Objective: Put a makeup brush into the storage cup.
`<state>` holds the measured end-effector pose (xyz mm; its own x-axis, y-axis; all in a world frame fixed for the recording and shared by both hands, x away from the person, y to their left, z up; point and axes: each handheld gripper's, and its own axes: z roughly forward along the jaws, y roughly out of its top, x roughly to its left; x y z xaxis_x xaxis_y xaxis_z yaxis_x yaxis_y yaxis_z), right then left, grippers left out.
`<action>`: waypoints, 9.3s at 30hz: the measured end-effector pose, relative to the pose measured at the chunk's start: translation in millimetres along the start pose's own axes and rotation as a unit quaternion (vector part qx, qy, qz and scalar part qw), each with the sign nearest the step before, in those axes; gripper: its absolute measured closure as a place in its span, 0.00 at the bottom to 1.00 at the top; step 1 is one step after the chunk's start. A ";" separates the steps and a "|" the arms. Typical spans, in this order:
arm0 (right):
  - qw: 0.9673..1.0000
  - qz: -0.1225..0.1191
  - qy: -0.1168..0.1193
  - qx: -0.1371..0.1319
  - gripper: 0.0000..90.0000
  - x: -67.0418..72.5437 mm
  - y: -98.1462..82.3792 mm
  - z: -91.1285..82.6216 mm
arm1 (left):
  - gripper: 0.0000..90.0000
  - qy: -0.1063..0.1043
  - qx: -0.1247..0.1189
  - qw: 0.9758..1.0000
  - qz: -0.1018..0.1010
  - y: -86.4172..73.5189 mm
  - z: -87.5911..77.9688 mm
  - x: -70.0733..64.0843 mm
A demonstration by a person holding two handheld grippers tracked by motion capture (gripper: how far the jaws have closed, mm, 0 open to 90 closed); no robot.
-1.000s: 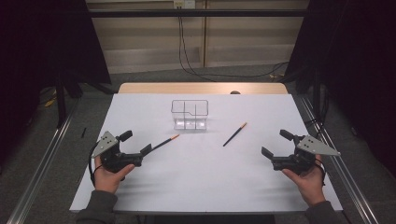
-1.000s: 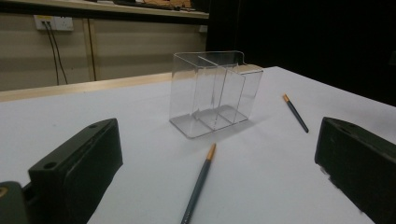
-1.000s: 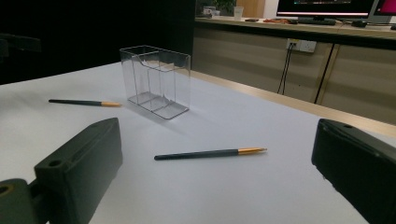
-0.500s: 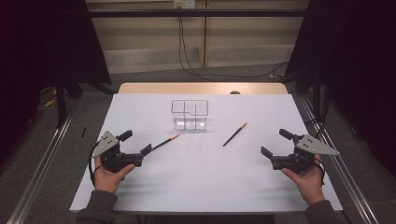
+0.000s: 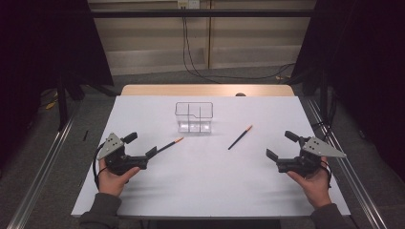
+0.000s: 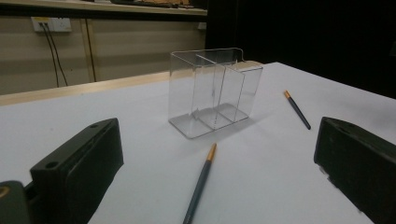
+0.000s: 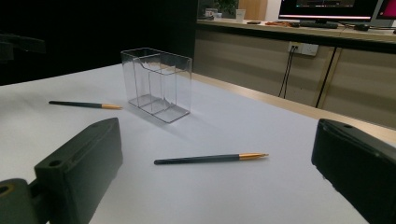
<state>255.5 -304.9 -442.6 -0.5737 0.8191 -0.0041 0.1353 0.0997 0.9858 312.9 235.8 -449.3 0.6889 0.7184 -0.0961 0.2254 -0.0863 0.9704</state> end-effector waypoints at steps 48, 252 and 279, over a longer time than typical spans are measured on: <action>1.000 0.001 0.001 -0.002 0.02 -4.2 -1.0 1.4 | 0.03 -0.014 -0.015 1.000 -0.019 14.6 46.3 6.6; 1.000 -0.011 0.010 0.007 0.02 -3.0 0.1 3.2 | 0.70 -0.068 0.469 0.876 0.088 34.2 157.4 5.2; 1.000 -0.012 0.006 0.006 0.02 -3.5 0.8 2.3 | 0.89 -0.061 0.507 0.856 0.087 38.0 169.0 -2.3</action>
<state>259.5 -306.3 -442.2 -0.5869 0.8092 -0.0261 0.1303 0.1262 0.9834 436.3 114.2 -449.6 0.8251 0.5625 -0.0524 0.5518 -0.7826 0.2881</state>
